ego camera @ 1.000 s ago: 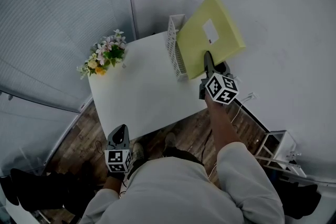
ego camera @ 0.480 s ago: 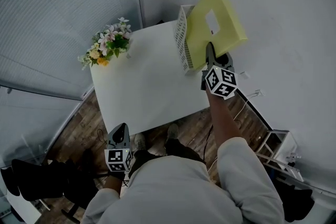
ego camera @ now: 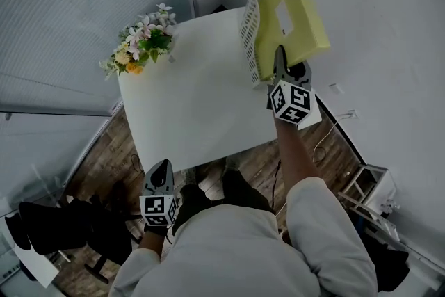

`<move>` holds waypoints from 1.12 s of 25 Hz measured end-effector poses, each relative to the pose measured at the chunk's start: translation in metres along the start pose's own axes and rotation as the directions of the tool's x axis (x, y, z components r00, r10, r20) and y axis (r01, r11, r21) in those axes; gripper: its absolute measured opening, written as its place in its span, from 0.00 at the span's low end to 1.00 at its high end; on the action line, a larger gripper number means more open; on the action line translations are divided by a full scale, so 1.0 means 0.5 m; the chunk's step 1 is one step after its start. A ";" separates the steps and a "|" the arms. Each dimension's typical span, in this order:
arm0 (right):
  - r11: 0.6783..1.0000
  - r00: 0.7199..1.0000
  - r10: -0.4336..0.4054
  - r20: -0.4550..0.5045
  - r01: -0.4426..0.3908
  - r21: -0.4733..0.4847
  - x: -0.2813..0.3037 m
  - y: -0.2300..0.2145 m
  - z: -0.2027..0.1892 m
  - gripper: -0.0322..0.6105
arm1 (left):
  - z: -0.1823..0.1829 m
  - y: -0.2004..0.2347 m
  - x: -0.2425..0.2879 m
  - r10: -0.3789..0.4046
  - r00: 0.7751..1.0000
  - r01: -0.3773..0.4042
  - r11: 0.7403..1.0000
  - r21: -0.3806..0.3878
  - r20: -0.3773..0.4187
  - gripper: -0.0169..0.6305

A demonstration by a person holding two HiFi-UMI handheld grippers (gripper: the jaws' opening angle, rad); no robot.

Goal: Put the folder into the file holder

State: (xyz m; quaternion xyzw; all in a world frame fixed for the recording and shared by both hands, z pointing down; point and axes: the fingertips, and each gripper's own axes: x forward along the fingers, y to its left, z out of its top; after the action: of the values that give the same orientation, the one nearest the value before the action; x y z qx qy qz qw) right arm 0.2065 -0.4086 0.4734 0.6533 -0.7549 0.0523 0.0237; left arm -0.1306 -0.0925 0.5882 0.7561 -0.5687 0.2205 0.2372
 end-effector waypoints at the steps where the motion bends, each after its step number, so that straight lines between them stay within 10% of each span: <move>1: 1.000 1.000 -0.001 -0.001 0.001 -0.007 0.004 0.000 -0.009 0.31 | -0.005 0.002 0.003 0.002 1.000 -0.002 1.000 -0.003 -0.010 0.04; 28: 0.994 0.995 -0.050 -0.084 0.042 -0.097 0.043 0.020 -0.209 0.32 | -0.055 0.022 0.087 -0.033 0.992 0.029 0.999 -0.035 -0.119 0.04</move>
State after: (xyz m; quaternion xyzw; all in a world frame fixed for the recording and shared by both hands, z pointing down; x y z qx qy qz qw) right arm 0.1902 -0.4170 0.5791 0.6658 -0.7395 0.0440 0.0884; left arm -0.1317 -0.1113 0.6377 0.7462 -0.5453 0.2520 0.2869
